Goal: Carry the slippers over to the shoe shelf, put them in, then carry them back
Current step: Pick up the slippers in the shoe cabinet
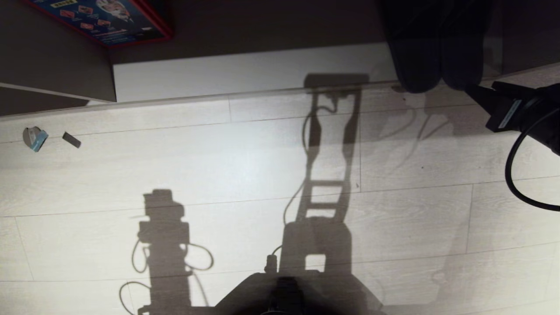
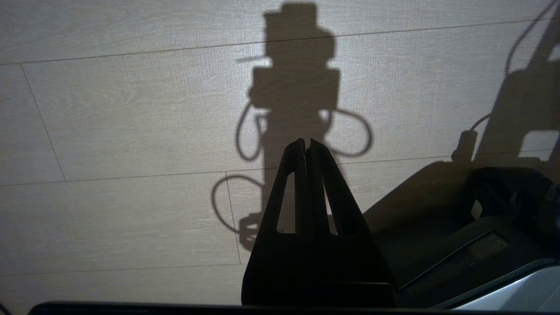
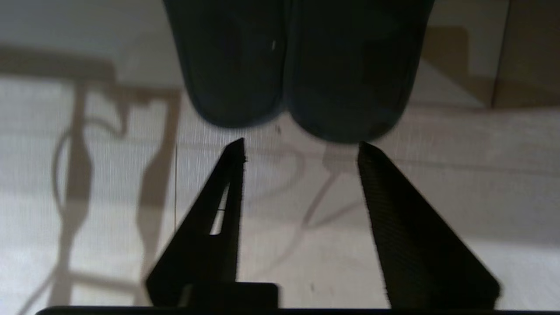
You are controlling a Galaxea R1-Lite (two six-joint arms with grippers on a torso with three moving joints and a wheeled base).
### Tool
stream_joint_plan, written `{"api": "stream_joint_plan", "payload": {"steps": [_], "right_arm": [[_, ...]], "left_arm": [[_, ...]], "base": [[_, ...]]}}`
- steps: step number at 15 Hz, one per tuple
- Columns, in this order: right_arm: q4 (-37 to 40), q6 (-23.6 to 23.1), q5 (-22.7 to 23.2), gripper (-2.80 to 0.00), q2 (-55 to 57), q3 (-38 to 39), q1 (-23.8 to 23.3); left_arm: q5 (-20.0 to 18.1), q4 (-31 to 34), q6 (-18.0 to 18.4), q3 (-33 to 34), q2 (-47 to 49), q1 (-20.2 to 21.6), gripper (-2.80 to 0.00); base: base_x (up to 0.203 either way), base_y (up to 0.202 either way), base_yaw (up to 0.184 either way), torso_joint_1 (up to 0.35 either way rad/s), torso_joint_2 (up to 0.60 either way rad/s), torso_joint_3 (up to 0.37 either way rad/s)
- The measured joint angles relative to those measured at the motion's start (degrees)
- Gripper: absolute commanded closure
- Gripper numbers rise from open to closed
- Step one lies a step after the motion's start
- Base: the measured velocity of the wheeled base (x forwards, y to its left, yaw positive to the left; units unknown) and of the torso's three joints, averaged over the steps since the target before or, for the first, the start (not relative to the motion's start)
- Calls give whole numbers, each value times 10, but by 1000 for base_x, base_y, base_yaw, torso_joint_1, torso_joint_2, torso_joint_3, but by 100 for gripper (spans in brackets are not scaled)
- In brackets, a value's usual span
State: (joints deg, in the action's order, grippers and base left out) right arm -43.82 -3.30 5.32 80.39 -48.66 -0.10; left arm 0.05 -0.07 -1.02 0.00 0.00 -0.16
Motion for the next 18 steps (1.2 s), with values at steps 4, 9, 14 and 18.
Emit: {"api": "stream_joint_plan", "payload": {"steps": [4, 9, 14, 18], "right_arm": [[-89, 10, 1, -280, 71, -65, 0], [-135, 18, 11, -280, 155, -161, 3], [-176, 28, 32, -280, 230, -258, 19], [-180, 2, 38, -280, 275, -340, 25]], "left_arm": [[0, 0, 0, 0, 0, 0, 0], [0, 0, 1, 0, 0, 0, 0], [0, 0, 1, 0, 0, 0, 0], [0, 0, 1, 0, 0, 0, 0]], "base": [[0, 0, 0, 0, 0, 0], [0, 0, 0, 0, 0, 0], [0, 0, 0, 0, 0, 0], [0, 0, 0, 0, 0, 0]]}}
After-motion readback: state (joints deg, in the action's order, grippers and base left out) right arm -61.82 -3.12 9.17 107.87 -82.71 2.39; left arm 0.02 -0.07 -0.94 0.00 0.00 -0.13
